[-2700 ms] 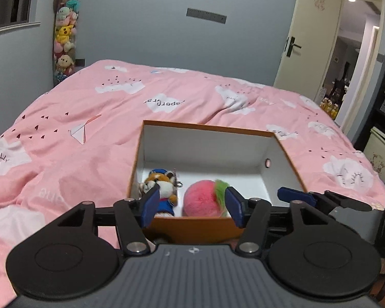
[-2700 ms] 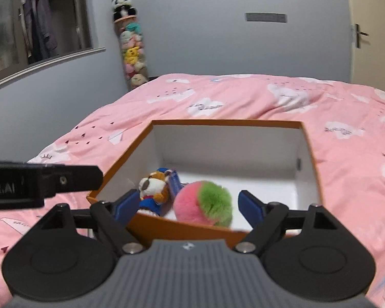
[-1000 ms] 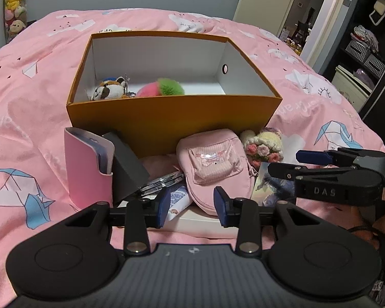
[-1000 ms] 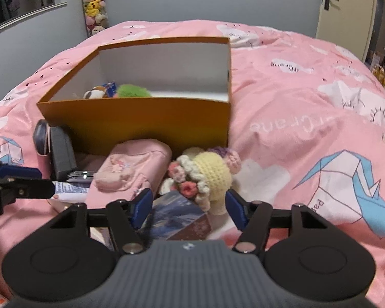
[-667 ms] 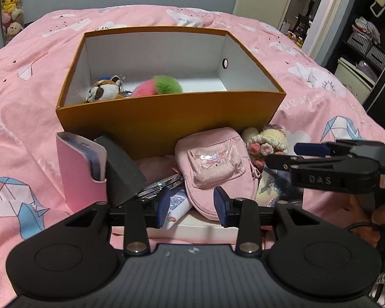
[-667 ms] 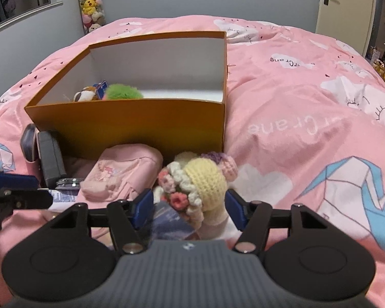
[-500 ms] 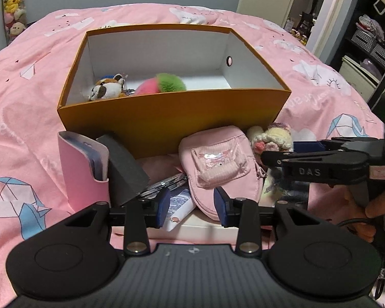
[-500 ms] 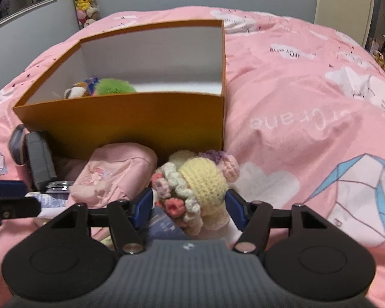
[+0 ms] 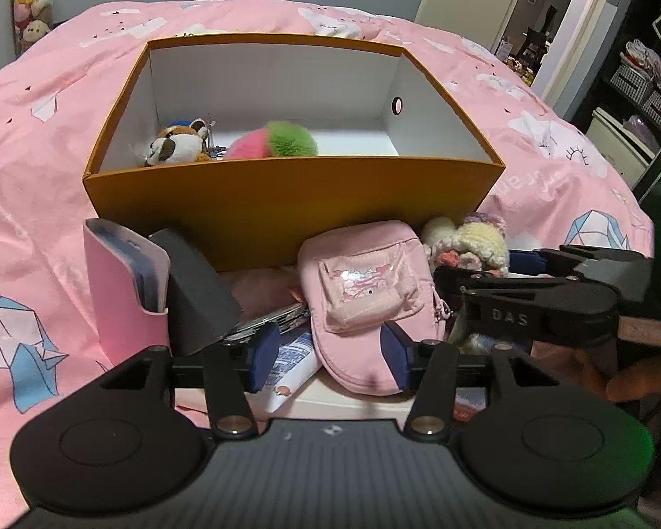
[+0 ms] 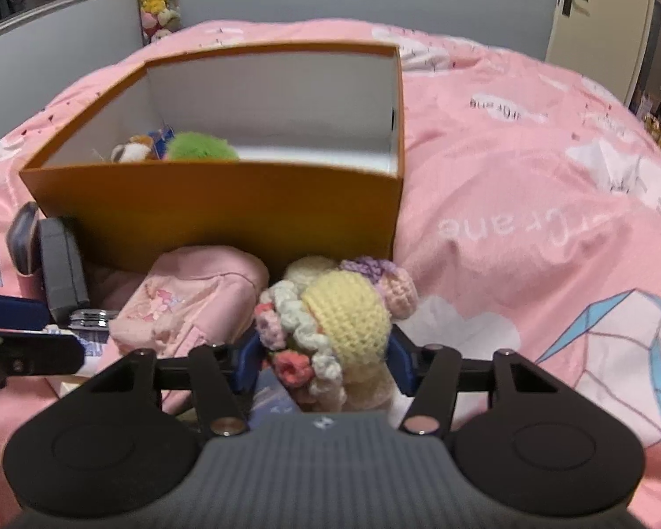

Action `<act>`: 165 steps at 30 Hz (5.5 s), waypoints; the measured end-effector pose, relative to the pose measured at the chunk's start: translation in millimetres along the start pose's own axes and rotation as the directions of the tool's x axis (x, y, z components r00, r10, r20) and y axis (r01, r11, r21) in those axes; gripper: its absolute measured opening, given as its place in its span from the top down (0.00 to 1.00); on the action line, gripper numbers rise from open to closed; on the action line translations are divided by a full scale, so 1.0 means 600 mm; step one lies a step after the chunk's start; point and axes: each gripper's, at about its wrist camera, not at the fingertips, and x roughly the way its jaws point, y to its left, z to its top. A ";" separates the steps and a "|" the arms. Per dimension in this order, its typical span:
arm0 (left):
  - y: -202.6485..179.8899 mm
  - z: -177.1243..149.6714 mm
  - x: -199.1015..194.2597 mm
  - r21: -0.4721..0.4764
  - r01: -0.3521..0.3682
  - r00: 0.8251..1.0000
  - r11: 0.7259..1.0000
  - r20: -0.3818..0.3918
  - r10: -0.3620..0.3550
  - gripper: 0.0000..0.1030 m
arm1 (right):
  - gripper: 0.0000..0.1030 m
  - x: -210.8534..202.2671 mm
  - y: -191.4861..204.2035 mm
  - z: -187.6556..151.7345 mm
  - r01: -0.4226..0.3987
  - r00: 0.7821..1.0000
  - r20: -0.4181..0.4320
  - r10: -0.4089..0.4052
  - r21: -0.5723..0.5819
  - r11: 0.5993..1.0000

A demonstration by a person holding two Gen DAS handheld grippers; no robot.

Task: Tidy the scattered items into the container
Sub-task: 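Grasp the crocheted yellow doll with flowers with the right gripper, then grasp the pink fabric bag with the left gripper while the right gripper holds the doll, then lift the bag with the left gripper while the right gripper carries the doll over the box, then lower the bag and doll into the box and open both grippers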

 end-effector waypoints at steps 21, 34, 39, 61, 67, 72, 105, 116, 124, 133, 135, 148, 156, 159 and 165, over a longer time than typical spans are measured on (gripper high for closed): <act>-0.035 0.019 0.026 0.011 0.089 0.996 0.996 -0.021 -0.089 0.32 | 0.41 -0.150 -0.047 0.027 0.136 0.941 0.297 -0.160 0.100 0.986; -0.017 0.012 0.075 -0.035 0.040 0.995 0.999 -0.095 -0.043 0.29 | 0.41 -0.102 -0.026 0.003 0.018 0.985 0.167 -0.033 0.095 0.995; -0.001 0.014 0.094 -0.068 0.081 0.991 0.994 -0.100 -0.088 0.48 | 0.40 -0.092 -0.027 -0.008 0.023 0.988 0.152 -0.037 0.095 0.995; -0.016 -0.007 0.001 -0.001 0.051 0.996 0.999 0.073 -0.051 0.81 | 0.40 -0.104 -0.016 -0.004 0.031 0.982 0.183 -0.042 0.060 0.998; -0.019 -0.002 -0.052 -0.002 0.060 0.984 0.998 0.168 -0.059 0.81 | 0.40 -0.128 -0.005 0.011 0.030 0.971 0.237 -0.038 0.036 0.999; -0.021 0.009 -0.088 -0.001 0.076 0.965 0.997 0.250 -0.073 0.81 | 0.40 -0.154 -0.002 0.028 0.027 0.954 0.296 -0.033 0.023 0.999; -0.069 0.117 -0.049 0.017 -0.138 0.904 0.990 0.411 0.119 0.81 | 0.40 -0.096 -0.002 0.122 0.046 0.911 0.408 -0.054 0.031 0.998; -0.053 0.110 -0.003 0.026 -0.170 0.924 0.985 0.353 0.150 0.81 | 0.40 -0.031 0.014 0.110 0.059 0.936 0.352 -0.032 -0.064 0.996; -0.042 0.116 0.001 0.035 -0.228 0.913 0.973 0.356 0.201 0.81 | 0.40 -0.013 0.027 0.118 -0.002 0.947 0.319 0.026 -0.074 0.997; -0.031 0.114 0.037 0.062 -0.220 0.939 0.974 0.283 0.194 0.79 | 0.40 0.024 0.022 0.109 -0.017 0.975 0.221 0.029 -0.053 0.998; -0.027 0.110 0.048 0.065 -0.218 0.946 0.974 0.261 0.194 0.79 | 0.39 0.028 0.021 0.111 -0.022 0.975 0.219 0.032 -0.050 0.999; -0.020 0.102 0.062 0.059 -0.212 0.956 0.976 0.222 0.194 0.77 | 0.38 0.034 0.022 0.109 -0.024 0.977 0.209 0.033 -0.043 0.999; -0.014 0.101 0.055 0.023 -0.208 0.954 0.978 0.227 0.197 0.57 | 0.38 0.034 0.023 0.112 -0.020 0.979 0.203 0.029 -0.048 0.999; -0.009 0.099 0.049 0.001 -0.201 0.954 0.980 0.229 0.196 0.47 | 0.38 0.033 0.024 0.111 -0.014 0.979 0.205 0.024 -0.049 0.999; -0.008 0.096 0.036 -0.044 -0.170 0.957 0.984 0.230 0.176 0.42 | 0.38 0.036 0.026 0.116 0.001 0.980 0.197 0.009 -0.050 0.999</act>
